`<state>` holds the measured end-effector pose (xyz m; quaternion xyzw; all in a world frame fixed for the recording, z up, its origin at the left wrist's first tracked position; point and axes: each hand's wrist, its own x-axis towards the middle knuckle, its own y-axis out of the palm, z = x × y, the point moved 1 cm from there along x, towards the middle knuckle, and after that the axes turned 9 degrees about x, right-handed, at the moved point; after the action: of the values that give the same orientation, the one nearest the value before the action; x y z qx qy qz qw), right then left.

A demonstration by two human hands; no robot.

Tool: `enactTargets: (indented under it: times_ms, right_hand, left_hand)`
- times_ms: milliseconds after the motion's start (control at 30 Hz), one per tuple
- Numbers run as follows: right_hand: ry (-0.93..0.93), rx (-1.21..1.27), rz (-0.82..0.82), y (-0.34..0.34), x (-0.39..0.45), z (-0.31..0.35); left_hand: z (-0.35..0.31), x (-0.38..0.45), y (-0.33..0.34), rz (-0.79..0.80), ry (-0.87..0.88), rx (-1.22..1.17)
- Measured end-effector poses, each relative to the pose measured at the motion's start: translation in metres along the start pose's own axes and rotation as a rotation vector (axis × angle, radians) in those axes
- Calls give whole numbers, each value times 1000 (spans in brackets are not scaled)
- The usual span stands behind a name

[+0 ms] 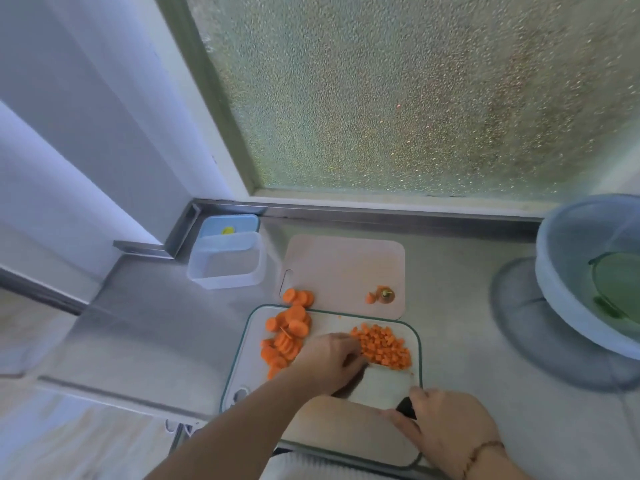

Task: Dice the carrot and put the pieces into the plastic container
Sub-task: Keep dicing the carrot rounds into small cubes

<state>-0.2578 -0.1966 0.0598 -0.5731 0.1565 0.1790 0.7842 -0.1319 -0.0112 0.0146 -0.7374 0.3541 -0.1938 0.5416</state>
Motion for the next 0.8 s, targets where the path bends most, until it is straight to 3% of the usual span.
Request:
enactTargets:
  times_ms: [67,133,267,333,400,533,800]
  right_hand:
    - [12,26,-15,2,-3,0]
    - [32,58,-48,9,-6,-2]
    - [129,117,-101,10,-8,0]
    - [179,151,-99,10,-7,2]
    - [215,161,-119,11,-6,7]
    - [293,127,-130,19,-5,15]
    - [425,149,-107,15,-14,45]
  left_hand:
    - [6,-2,-4,-28,41,-14]
    - [21,-2,-8,-153,35,33]
    - [72,4,-23,-279,-324,117]
    - [87,4,-34,-215,-489,79]
    - [94,7,-41,-118,-540,105]
    - [93,16,-42,53,-536,212]
    - [89,25,-50,93,-521,94]
